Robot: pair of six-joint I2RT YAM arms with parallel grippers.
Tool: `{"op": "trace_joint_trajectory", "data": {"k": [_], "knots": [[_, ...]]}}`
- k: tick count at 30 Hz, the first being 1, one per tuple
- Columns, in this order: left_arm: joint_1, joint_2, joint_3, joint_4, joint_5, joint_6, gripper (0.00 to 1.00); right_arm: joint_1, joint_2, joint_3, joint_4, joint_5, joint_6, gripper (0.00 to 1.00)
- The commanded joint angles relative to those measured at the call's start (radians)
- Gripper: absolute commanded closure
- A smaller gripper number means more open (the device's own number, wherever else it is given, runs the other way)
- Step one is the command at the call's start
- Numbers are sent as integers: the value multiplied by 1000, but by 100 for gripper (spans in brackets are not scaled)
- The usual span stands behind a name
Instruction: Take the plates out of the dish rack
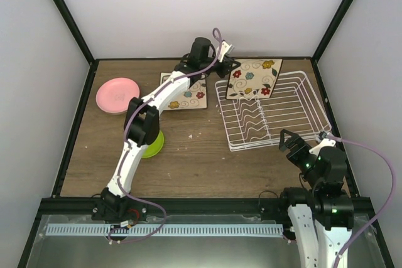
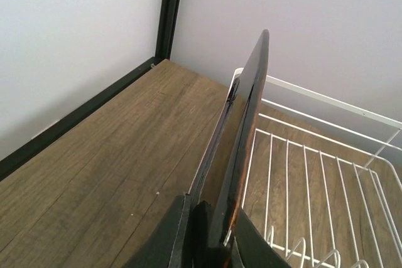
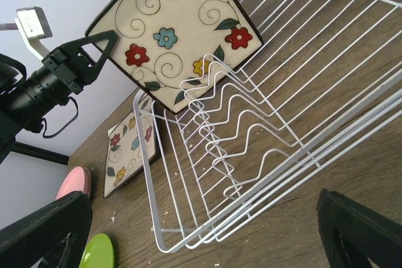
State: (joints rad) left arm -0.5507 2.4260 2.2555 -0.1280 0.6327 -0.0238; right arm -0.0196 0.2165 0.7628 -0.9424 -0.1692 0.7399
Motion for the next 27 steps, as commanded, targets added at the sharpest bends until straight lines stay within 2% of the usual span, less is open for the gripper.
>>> {"op": "trace_joint_trajectory", "data": {"k": [1, 8, 12, 19, 27], "knots": [[-8, -188, 44, 216, 102, -88, 96, 9, -22, 1, -10, -4, 11, 0], [-10, -213, 43, 251, 102, -101, 96, 9, -29, 4, -20, -2, 19, 0], [-25, -248, 6, 265, 81, -49, 96, 8, -32, 5, -24, -3, 25, 0], [-101, -380, -190, 346, 4, 128, 96, 9, -37, 4, -28, -1, 33, 0], [-138, -480, -365, 490, -95, 167, 96, 9, -50, 11, -49, 10, 37, 0]]}}
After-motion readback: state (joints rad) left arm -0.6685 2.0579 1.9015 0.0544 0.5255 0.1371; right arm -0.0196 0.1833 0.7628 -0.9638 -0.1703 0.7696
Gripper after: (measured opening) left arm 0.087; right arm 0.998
